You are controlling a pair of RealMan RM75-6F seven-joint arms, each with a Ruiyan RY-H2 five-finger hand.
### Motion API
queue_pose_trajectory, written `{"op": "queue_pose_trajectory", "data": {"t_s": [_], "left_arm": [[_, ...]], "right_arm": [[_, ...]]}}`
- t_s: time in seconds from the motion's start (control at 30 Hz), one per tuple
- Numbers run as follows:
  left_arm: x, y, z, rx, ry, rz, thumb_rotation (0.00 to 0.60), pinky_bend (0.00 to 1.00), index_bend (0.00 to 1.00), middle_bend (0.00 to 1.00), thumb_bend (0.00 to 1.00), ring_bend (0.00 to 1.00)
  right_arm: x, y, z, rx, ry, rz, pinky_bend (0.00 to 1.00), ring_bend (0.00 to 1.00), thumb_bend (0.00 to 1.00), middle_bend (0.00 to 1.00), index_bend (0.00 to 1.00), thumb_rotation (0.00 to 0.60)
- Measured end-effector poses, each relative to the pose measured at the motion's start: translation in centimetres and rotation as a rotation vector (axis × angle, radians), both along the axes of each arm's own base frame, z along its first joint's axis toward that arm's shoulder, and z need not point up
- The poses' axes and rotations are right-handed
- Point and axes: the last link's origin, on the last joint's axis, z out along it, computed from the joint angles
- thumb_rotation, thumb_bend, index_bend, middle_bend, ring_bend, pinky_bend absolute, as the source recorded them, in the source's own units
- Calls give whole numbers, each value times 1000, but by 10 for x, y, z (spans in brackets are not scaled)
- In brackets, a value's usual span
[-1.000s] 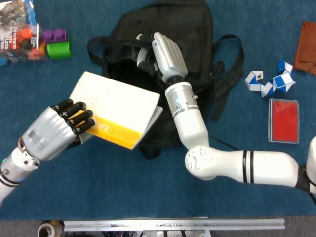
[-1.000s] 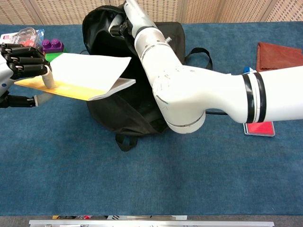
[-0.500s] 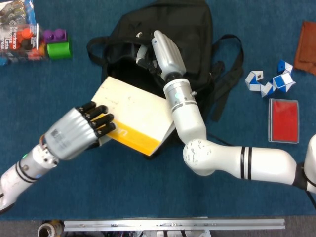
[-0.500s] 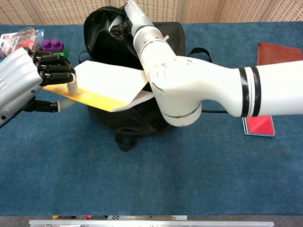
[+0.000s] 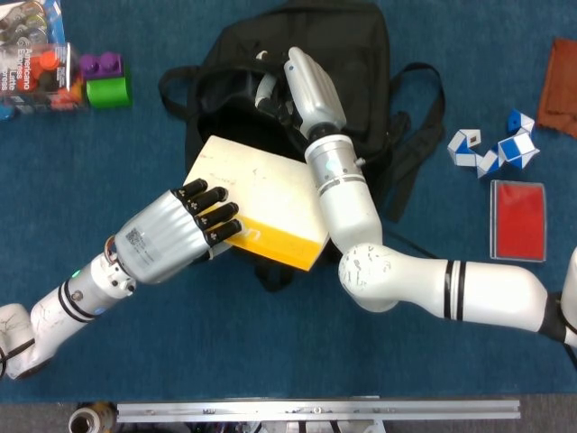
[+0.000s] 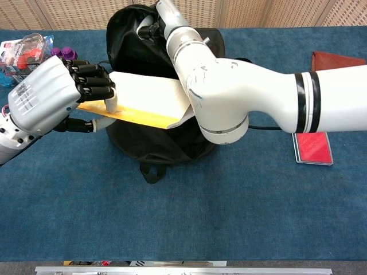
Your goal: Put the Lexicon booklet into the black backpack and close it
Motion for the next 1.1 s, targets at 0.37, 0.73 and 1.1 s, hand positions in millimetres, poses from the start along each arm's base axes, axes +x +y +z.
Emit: {"op": "queue_pose_trajectory", "data": {"t_s": [0.37,0.73,1.1], "left_arm": [[13,1,-3,-5,-11,-26,600,605,661,596,333,471],[13,13,-22,6,79,18,600,600,657,594,333,469],[-2,25,-30,83,156,147,600,599,651,596,333,469]], "right_arm": [[-2,-3,3,-3,-10,-10,869,626,901,609,707,600],[-3,-1,9,17,-36,-11,869,626,901,609,707,600],[-4,3,16,33,-65,-21,869,626,901,609,707,600]]}}
